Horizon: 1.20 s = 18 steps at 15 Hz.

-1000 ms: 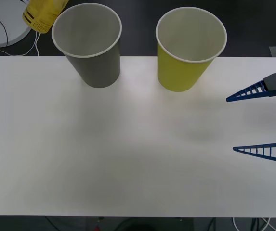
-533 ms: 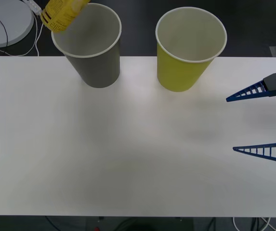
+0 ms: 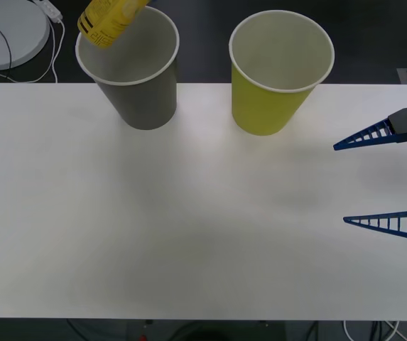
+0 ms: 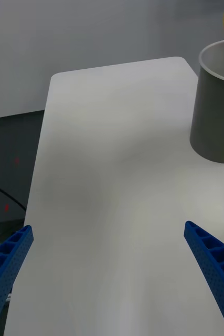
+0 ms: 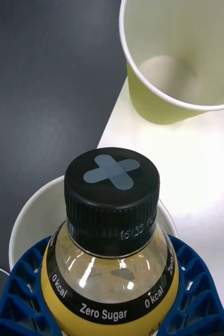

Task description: Put the can into the green bin and the plastic bottle into the gray bin

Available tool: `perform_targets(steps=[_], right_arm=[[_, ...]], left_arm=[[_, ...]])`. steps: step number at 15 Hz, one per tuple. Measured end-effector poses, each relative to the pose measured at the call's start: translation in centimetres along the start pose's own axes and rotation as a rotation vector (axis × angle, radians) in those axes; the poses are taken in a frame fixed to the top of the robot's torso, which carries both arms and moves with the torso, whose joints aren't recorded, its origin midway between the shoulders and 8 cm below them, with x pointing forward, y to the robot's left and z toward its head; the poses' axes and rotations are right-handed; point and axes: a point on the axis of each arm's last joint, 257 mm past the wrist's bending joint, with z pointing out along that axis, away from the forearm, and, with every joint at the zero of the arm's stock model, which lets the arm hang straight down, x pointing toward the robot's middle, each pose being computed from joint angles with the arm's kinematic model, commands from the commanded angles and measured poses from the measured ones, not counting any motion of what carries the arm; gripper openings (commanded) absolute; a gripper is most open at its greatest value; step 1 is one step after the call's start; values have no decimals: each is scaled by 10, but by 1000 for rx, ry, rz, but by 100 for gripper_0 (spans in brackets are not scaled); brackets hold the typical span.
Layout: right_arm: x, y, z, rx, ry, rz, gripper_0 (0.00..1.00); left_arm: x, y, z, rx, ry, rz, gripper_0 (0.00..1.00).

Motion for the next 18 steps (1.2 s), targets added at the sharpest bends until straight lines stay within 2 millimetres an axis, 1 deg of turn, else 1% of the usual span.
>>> perform_targets(steps=[1,5,9,14,16,18], right_arm=[[0,0,0,0,0,0,100],[0,0,0,0,0,0,100],[0,0,0,0,0,0,100],[0,0,0,0,0,0,100],[0,0,0,0,0,0,100],[0,0,0,0,0,0,100]], left_arm=[[0,0,0,1,-1,3,100],[4,3,0,-2,4,3,100],[14,10,2,-17,22,-11,100],[13,10,22,-30,20,-12,100],[12,10,25,-36,20,-5,100],[14,8,24,-37,21,17,100]])
